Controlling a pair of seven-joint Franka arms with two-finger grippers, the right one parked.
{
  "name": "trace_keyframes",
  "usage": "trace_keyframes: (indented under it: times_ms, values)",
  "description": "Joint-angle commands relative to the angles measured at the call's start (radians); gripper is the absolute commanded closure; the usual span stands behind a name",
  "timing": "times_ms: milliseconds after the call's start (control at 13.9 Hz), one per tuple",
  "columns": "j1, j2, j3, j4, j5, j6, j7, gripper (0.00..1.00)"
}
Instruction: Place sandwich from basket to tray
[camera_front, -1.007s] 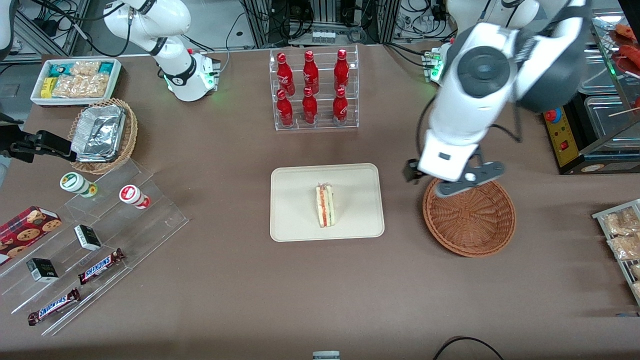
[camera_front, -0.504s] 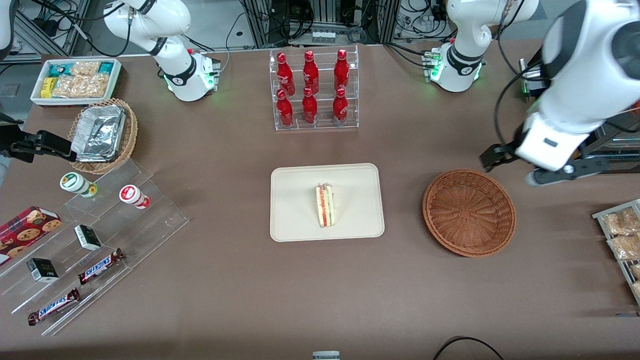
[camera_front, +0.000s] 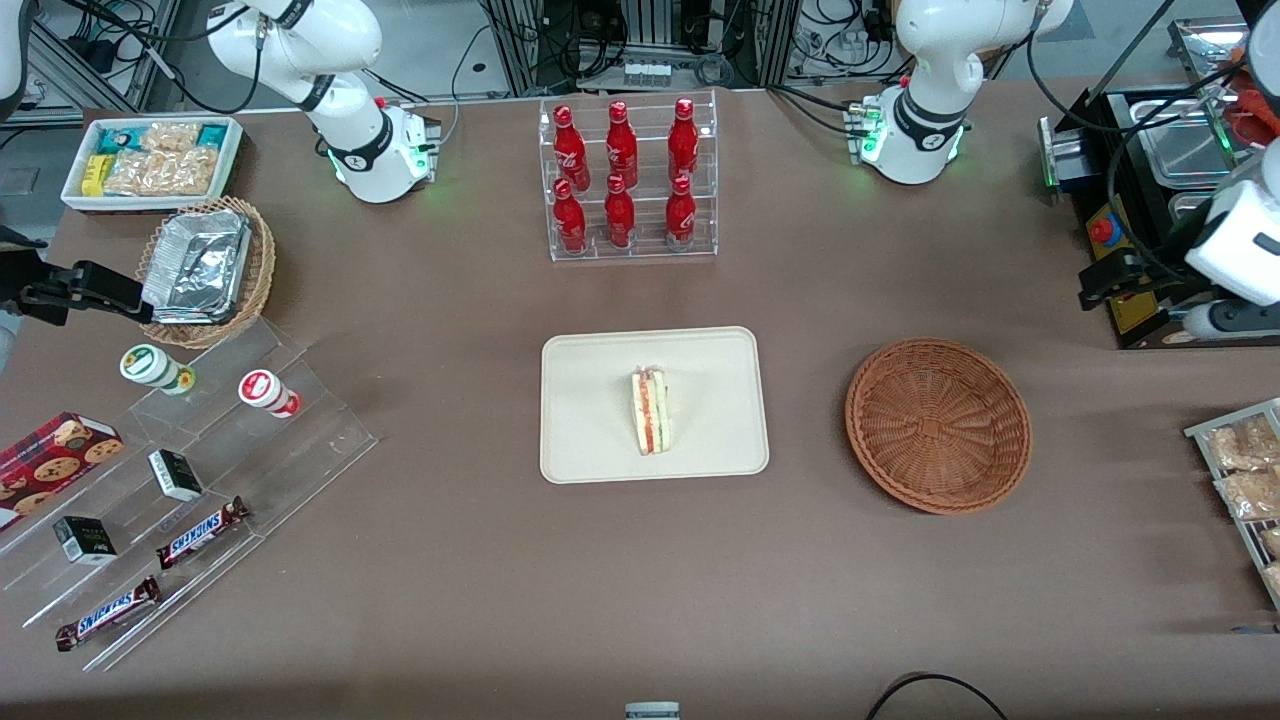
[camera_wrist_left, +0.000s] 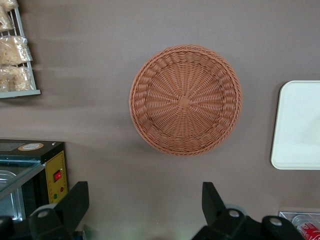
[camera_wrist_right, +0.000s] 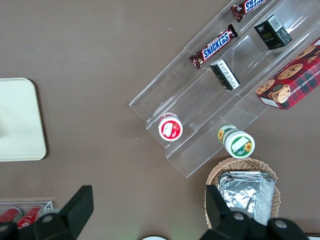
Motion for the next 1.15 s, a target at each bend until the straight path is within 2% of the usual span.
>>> trace_keyframes:
  times_ms: [0, 360, 647, 1079]
  values:
    - [0.015, -0.017, -0.013, 0.002, -0.019, -0.013, 0.019, 0.00]
    - [-0.048, -0.009, 0.001, 0.052, -0.015, -0.047, 0.013, 0.00]
    - [-0.186, -0.013, 0.146, 0.068, -0.009, -0.078, 0.006, 0.00]
    - [-0.189, -0.014, 0.186, 0.078, -0.009, -0.079, 0.020, 0.00]
